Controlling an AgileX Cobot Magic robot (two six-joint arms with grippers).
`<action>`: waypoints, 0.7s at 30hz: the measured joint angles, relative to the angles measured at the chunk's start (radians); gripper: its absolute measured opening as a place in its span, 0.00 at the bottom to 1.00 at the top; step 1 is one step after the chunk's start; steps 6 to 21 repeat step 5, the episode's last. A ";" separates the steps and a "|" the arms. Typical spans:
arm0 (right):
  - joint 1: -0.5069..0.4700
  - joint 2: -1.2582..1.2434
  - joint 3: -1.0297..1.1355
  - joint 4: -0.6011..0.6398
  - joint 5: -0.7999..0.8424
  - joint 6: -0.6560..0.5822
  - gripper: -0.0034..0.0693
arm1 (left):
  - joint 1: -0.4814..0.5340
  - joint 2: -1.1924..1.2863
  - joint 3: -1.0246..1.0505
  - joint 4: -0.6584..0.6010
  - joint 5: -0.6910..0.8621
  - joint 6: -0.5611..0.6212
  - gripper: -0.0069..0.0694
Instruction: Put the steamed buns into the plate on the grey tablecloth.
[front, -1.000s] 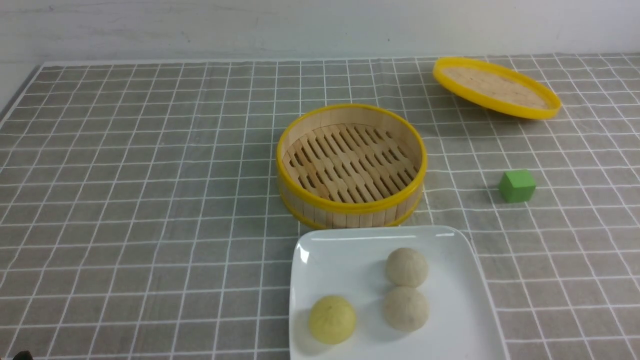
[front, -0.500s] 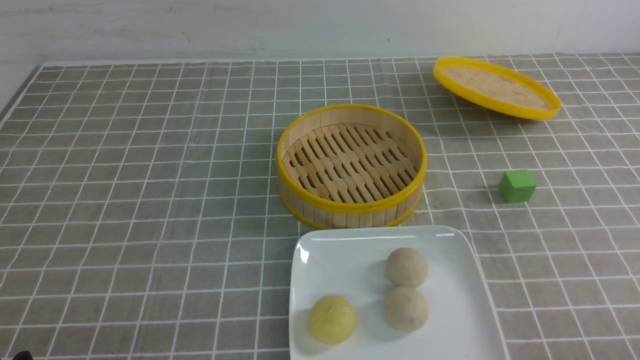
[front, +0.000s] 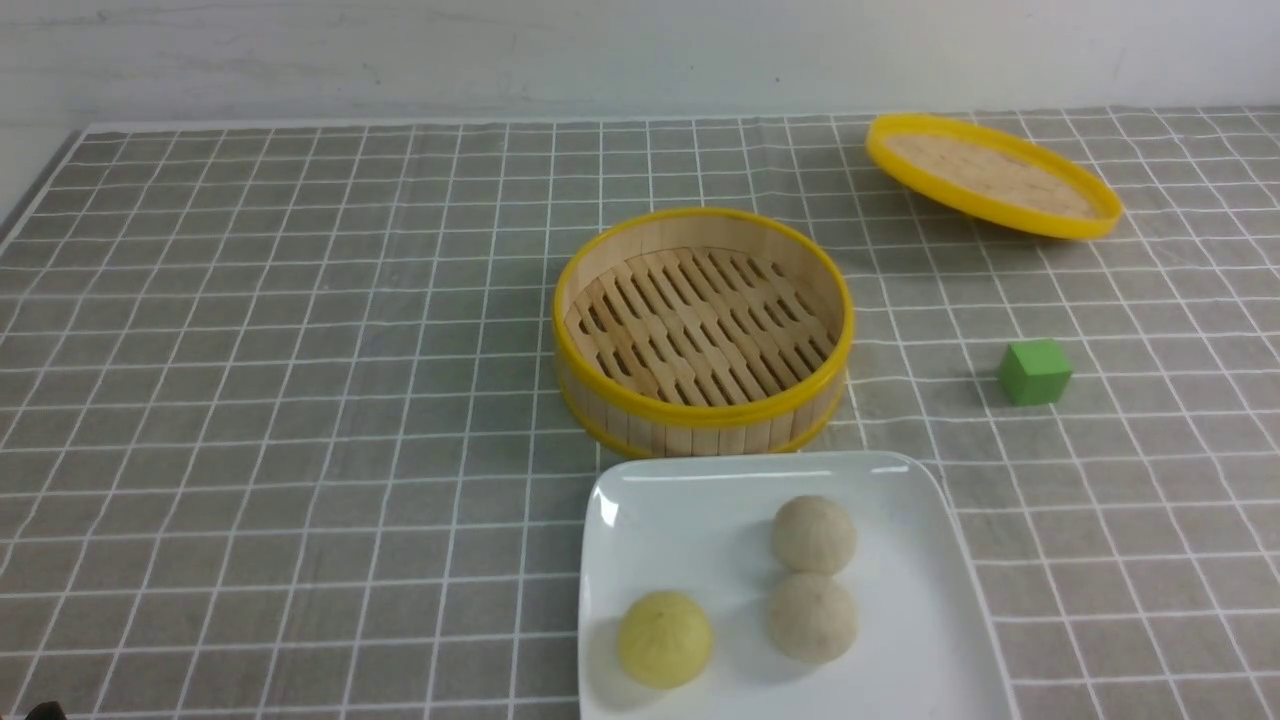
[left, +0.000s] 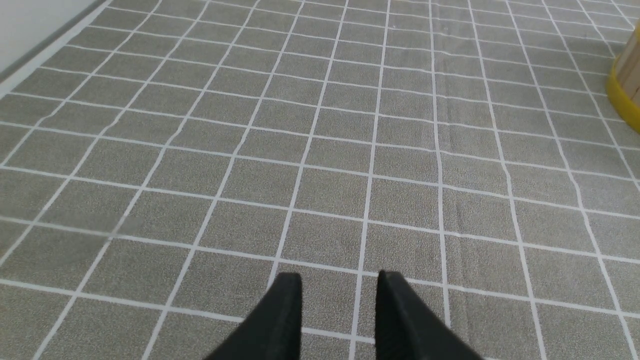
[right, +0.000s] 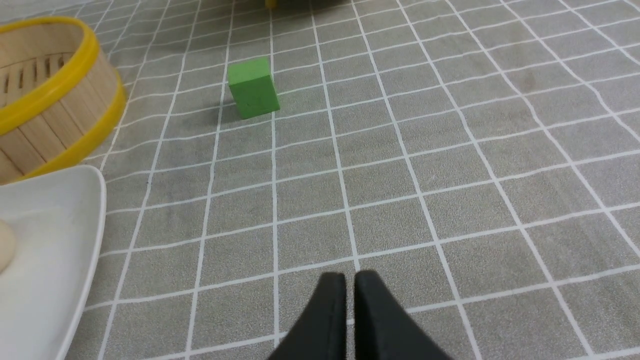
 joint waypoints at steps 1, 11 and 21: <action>0.000 0.000 0.000 0.000 0.000 0.000 0.11 | 0.000 0.000 0.000 0.000 0.000 0.000 0.41; 0.000 0.000 0.000 0.000 0.000 0.000 0.12 | 0.000 0.000 0.000 0.000 0.000 0.000 0.41; 0.000 0.000 0.000 0.000 0.000 0.000 0.12 | 0.000 0.000 0.000 0.000 0.000 0.000 0.41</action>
